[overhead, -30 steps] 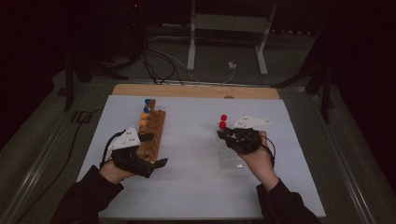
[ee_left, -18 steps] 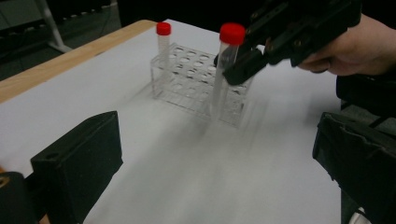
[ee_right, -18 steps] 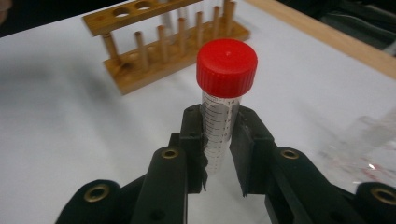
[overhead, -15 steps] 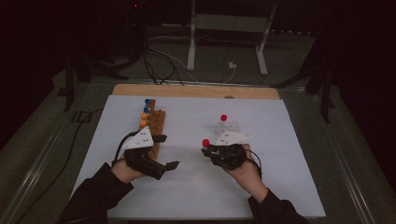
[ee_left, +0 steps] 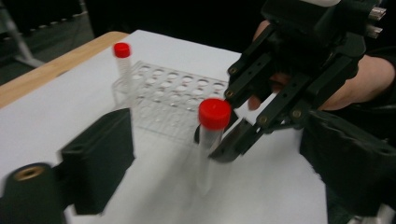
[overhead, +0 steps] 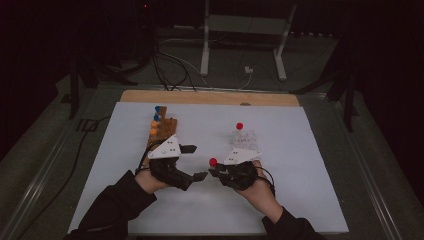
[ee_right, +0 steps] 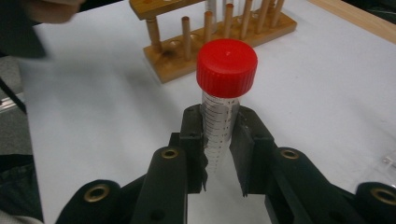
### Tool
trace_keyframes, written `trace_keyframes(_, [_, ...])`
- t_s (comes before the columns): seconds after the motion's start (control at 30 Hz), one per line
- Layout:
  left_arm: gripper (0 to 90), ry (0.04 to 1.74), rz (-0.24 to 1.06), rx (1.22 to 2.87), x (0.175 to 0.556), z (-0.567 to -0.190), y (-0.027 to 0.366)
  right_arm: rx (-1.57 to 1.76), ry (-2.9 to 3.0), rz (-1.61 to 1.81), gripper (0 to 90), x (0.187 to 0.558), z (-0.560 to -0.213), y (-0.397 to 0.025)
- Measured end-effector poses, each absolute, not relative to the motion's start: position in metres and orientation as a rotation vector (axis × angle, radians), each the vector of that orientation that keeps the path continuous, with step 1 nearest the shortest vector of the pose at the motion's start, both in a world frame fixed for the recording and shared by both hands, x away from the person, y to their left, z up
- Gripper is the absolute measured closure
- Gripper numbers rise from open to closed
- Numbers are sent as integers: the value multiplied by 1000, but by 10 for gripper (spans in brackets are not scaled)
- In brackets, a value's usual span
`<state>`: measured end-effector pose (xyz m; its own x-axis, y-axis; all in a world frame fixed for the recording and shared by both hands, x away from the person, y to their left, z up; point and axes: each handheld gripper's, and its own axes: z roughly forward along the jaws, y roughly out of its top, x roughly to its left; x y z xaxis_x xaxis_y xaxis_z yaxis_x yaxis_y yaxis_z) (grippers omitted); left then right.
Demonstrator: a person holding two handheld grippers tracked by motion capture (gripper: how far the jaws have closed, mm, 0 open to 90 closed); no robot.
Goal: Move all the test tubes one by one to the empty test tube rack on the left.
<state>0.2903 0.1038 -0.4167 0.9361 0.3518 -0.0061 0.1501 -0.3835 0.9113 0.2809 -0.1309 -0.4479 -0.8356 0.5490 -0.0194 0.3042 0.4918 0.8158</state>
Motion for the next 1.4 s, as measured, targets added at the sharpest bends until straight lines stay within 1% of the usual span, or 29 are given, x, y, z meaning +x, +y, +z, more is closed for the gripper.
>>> trace_keyframes(0.07, [179, 353, 217, 1972, 292, -418, 100, 713, 2465, 1268, 750, 280, -448, -130])
trace_keyframes(0.1, [220, 346, 219, 1973, 292, -419, 99, 713, 2466, 1272, 750, 279, -448, -130])
trace_keyframes(0.33, [397, 312, 226, 1955, 295, -423, 93, 704, 2468, 1280, 750, 277, -446, -130])
trace_keyframes(0.57, [518, 301, 230, 1965, 296, -426, 87, 700, 2469, 1291, 750, 276, -445, -129])
trace_keyframes(0.67, [536, 297, 238, 1970, 295, -428, 85, 697, 2471, 1291, 750, 275, -445, -129])
trace_keyframes(0.83, [609, 296, 237, 1972, 296, -429, 85, 691, 2473, 1294, 750, 275, -444, -129])
trace_keyframes(0.9, [613, 293, 224, 1975, 296, -430, 85, 692, 2474, 1295, 750, 275, -444, -129])
trace_keyframes(1.1, [691, 281, 222, 1985, 296, -432, 84, 699, 2476, 1290, 750, 276, -445, -129])
trace_keyframes(1.4, [715, 271, 217, 1988, 299, -431, 82, 705, 2477, 1287, 750, 276, -446, -130])
